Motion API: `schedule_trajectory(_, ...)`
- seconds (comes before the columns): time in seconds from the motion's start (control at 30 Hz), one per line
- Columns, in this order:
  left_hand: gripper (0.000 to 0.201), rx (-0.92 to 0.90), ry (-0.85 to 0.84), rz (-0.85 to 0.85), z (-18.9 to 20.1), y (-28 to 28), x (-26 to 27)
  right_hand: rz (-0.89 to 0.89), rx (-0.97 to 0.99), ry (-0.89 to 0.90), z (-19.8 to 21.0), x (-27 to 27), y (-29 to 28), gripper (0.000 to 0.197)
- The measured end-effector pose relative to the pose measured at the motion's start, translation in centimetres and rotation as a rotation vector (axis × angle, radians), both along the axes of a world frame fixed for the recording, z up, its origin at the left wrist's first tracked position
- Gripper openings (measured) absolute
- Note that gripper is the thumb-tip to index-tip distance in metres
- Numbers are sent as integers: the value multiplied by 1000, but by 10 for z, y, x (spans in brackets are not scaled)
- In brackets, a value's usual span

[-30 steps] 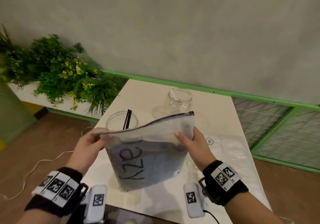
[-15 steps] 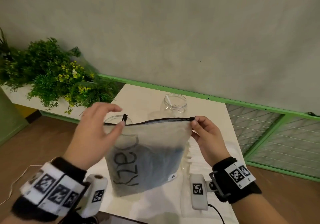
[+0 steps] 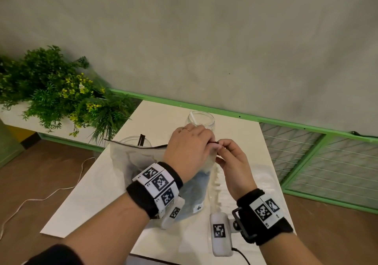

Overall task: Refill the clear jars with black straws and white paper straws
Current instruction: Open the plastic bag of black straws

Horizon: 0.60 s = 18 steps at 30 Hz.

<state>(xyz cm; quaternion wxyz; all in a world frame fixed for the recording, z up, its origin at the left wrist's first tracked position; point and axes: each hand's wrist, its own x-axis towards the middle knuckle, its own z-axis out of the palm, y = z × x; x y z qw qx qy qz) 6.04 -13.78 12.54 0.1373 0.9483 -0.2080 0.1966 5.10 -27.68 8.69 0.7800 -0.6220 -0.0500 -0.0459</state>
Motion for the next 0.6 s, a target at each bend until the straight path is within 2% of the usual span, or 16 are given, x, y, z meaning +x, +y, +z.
schedule_trajectory(0.1, 35, -48, -37, -14, -6, 19, 0, -75, 11, 1, 0, 2, 5, 19)
schedule_trajectory(0.17, 36, -78, -86, 11, -8, 52, 2, -155, 81, 16, -1, 5, -2, 23)
schedule_trajectory(0.23, 35, -95, -106, 86, -6, 98, 3, -218, 143, 33, -4, 11, -16, 25)
schedule_trajectory(0.33, 27, -52, -30, 199, -1, 154, -9, -217, 115, 27, -7, 18, -25, 24)
schedule_trajectory(0.43, 12, -77, -21, 268, 3, 172, -23, -206, 122, 25, -8, 23, -21, 25)
schedule_trajectory(0.6, 11, -214, 67, 267, 0, 179, -32, -136, 125, 29, -4, 21, -19, 27)
